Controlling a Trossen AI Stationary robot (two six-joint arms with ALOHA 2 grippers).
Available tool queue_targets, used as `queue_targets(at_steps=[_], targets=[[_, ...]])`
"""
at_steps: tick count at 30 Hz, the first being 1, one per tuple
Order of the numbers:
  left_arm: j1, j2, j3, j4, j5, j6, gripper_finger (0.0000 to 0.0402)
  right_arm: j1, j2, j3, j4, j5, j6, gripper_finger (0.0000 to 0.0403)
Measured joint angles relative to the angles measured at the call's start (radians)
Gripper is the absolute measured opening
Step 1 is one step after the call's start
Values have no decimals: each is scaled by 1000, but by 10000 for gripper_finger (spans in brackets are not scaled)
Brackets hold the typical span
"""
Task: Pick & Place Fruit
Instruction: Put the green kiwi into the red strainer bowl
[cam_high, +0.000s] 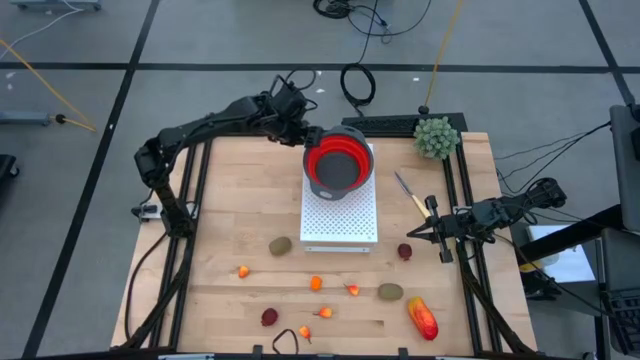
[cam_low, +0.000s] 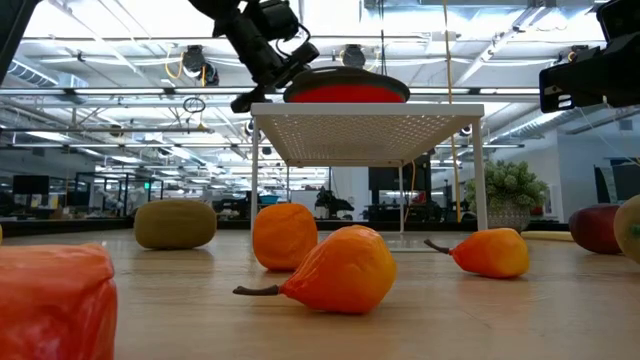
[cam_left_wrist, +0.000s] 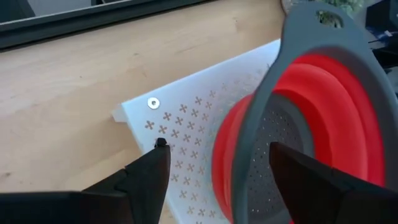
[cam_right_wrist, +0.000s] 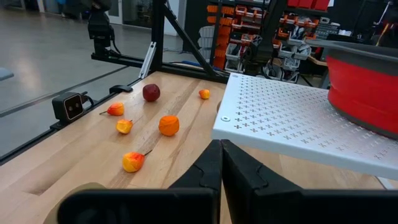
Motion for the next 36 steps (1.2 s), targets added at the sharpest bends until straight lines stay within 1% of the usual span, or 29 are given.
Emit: queue_targets(at_steps=[6,11,15,19,24,31,36], targets=[[10,-4,0,0,38,30,274,0,0,0,0,0,0,0],[14,-54,0,0,41,57,274,0,0,0,0,0,0,0],[18,-122,0,-5,-15,58,274,0,0,0,0,0,0,0],[-1,-188,0,-35,-56,56,274,0,0,0,0,0,0,0],[-74,-253,0,-119,-109,93,273,0,0,0,0,0,0,0],[-227,-298,0,-373,-284,105,273,0,0,0,0,-2,50,0],[-344,-296,0,-514,-390,93,273,0,0,0,0,-2,76,0]])
